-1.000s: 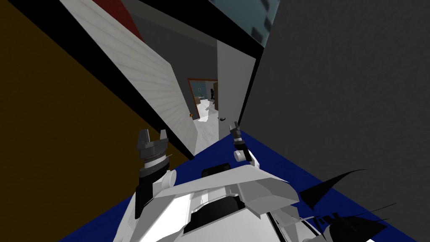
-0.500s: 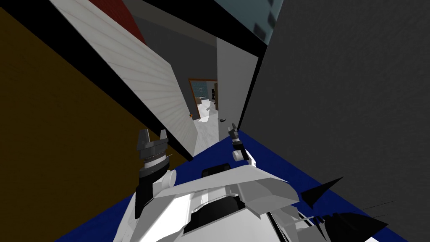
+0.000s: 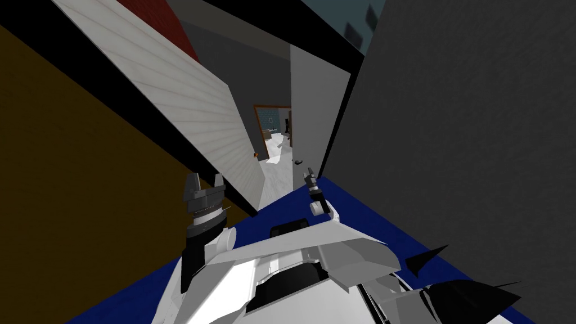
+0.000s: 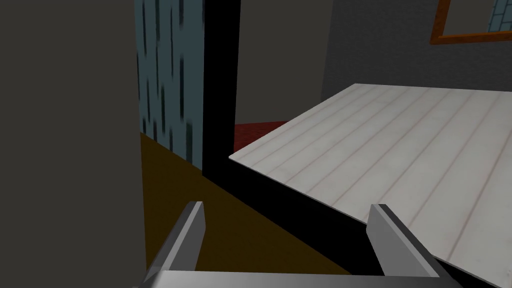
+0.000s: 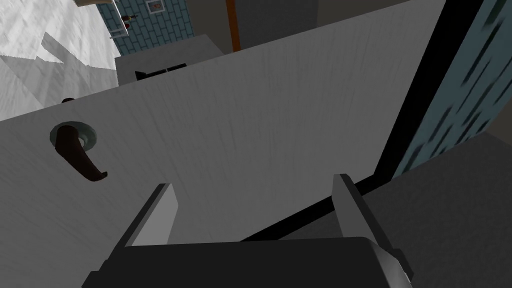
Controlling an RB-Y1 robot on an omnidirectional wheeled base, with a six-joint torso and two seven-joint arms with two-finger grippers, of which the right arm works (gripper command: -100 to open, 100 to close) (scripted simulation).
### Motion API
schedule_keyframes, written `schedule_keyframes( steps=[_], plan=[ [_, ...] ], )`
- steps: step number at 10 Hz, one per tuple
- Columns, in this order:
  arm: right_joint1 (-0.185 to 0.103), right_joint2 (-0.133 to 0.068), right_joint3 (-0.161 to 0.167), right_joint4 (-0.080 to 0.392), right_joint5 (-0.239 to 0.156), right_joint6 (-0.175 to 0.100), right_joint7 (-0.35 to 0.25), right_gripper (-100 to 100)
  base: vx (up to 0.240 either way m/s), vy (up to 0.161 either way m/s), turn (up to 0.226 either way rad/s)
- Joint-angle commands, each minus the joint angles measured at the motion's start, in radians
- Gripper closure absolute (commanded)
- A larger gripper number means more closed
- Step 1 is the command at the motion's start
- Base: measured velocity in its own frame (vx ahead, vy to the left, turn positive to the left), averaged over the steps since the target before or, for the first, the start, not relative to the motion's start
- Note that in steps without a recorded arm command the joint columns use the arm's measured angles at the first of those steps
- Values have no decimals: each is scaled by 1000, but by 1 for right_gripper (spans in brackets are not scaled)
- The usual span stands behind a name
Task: Push the door open
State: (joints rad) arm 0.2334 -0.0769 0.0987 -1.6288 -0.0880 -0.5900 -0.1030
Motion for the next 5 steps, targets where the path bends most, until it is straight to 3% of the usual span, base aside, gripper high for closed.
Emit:
schedule_keyframes(
  steps=[1,3,5],
  plan=[
    [-12,-7,5,50,0,-13,1,-100,72,-98,89],
    [-26,-9,7,86,0,-20,3,-100,66,-85,47],
    [-53,-13,12,160,0,-35,6,-100,52,-67,55]
  ],
)
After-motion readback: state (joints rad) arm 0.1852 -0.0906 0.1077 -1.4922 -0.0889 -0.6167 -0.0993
